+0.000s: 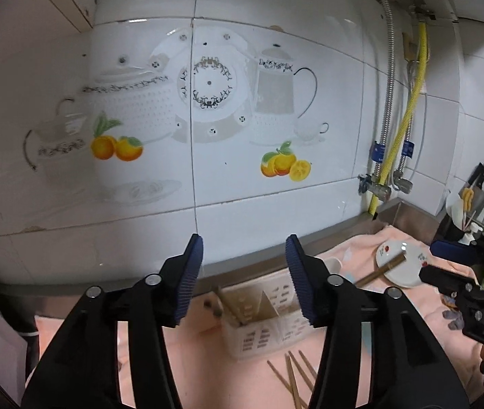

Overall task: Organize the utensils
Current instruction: 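Lower both held chopsticks into the white holder and open both grippers, then move both open grippers back over the remaining chopsticks on the towel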

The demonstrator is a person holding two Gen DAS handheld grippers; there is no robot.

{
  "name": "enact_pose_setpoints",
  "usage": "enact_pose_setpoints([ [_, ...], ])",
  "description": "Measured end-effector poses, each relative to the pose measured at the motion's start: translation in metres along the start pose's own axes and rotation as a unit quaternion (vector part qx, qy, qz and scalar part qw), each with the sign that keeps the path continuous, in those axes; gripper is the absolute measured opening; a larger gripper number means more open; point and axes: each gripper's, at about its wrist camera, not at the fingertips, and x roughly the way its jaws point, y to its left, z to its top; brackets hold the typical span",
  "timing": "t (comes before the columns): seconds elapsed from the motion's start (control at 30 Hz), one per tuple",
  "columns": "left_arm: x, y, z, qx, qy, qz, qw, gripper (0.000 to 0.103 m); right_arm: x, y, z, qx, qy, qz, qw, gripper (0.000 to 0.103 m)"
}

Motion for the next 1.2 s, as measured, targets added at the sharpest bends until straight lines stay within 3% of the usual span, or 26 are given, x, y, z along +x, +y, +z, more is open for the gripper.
enact_pose_setpoints([
  [0.07,-0.012,-0.001,-0.008,-0.003,0.0,0.004,1.0,0.067,-0.008,0.007,-0.011,-0.004,0.0,-0.002,1.0,0.041],
  [0.23,-0.033,0.001,-0.032,-0.018,0.019,0.002,0.9996,0.076,-0.021,0.021,-0.04,-0.008,0.01,-0.003,1.0,0.044],
  [0.43,-0.042,0.005,-0.072,-0.026,0.056,0.004,0.9981,0.078,-0.024,0.032,-0.082,0.02,0.046,0.015,0.999,0.044],
  [0.7,-0.057,0.014,-0.122,-0.049,0.077,0.011,0.9958,0.079,-0.017,0.049,-0.142,0.055,0.103,0.03,0.993,0.044],
  [0.97,-0.064,0.021,-0.16,-0.071,0.104,0.024,0.9918,0.084,0.0,0.065,-0.191,0.096,0.16,0.043,0.982,0.025],
  [1.2,-0.064,0.019,-0.18,-0.06,0.117,0.034,0.9907,0.084,0.013,0.076,-0.204,0.109,0.183,0.044,0.976,0.014],
])
